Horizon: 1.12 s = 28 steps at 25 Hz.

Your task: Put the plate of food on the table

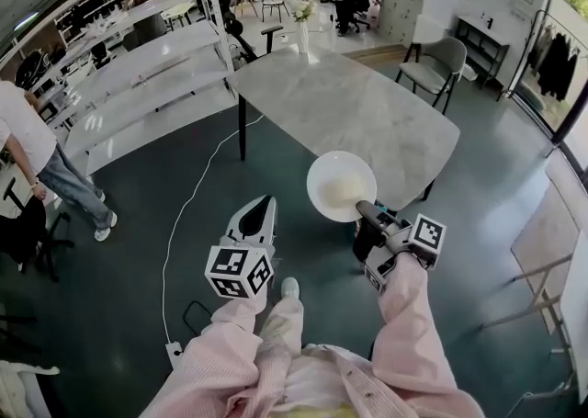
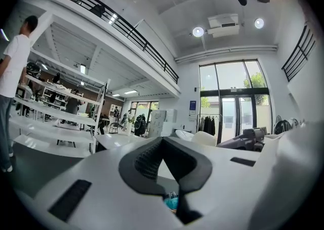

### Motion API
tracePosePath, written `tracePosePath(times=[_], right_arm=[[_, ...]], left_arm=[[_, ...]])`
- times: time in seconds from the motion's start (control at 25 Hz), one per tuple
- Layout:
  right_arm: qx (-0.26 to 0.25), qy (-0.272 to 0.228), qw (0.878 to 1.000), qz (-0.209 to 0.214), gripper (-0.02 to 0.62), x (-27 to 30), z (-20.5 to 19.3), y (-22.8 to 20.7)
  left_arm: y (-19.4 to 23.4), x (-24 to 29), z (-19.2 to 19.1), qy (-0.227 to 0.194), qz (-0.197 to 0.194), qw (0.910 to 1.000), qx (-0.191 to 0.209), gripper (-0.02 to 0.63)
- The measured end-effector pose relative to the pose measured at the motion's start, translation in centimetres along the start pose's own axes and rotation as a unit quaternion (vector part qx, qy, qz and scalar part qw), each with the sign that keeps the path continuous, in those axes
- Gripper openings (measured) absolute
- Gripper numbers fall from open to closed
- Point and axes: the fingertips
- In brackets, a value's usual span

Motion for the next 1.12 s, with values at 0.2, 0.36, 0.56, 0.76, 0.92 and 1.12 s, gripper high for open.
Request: tracePosePath(times=[0.2, 0.36, 0.56, 0.76, 0.92, 1.12], right_arm=[[0.002, -0.003, 1.000, -0.008, 0.014, 5.0, 2.5, -1.1], [0.003, -0.012, 1.000, -0.022, 0.014, 10.1, 4.6, -1.9], [0.008, -0.023, 0.999, -0.026, 0.014, 16.3, 7.4, -2.3], [0.011, -0.037, 0.999, -0.028, 0.014, 21.3, 9.9, -3.1], [0.015, -0.043, 0.999, -0.029, 0.014, 23.7, 11.3, -3.8], [0.012, -0.043, 0.998, -0.035, 0.014, 26.7, 12.4, -4.0]], left_arm=[[3.4, 4.9, -0.8, 0.005, -0.003, 0.9999, -0.010, -0.008], [7.5, 9.5, -0.5, 0.015, -0.006, 0.9997, -0.016, -0.008], [11.9, 15.7, 0.0, 0.023, -0.016, 0.9994, -0.019, -0.008], [15.1, 21.0, -0.4, 0.032, -0.032, 0.9988, -0.020, -0.008], [16.7, 23.8, -0.9, 0.037, -0.039, 0.9982, -0.026, -0.008], [18.5, 26.2, -0.8, 0.037, -0.043, 0.9979, -0.030, -0.008]])
Point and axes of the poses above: the fingertips, and each gripper's own axes: x forward along the fingers, y to its left, z out of its top, and after that the axes turned 6 degrees about -y, right-handed
